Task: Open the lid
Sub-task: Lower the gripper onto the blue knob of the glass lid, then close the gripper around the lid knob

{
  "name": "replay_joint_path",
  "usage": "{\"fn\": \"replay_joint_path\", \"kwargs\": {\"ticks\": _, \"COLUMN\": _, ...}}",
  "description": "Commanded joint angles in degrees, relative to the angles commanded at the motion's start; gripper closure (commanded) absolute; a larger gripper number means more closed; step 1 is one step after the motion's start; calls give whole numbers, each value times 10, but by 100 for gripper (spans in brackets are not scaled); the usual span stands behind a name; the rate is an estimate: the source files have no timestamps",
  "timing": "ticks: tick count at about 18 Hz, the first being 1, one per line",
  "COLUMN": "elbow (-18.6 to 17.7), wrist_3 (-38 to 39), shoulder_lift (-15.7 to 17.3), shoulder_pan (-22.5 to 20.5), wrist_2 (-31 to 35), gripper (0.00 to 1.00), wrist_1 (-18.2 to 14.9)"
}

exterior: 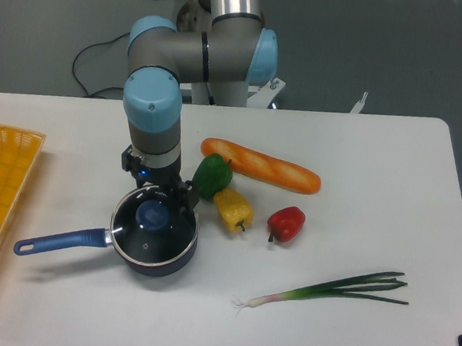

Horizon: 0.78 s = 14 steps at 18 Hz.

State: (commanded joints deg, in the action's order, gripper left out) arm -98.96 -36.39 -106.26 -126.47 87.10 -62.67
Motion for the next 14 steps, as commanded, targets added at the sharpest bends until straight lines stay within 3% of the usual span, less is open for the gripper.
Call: {"fn": "replay_joint_path", "kwargs": {"ticks": 14, "elbow": 13, "wrist_3": 14, "shoulder_lift": -25, "shoulder_pan": 6, "wrist_2": 10, "gripper": 0, "wrist_1": 6}}
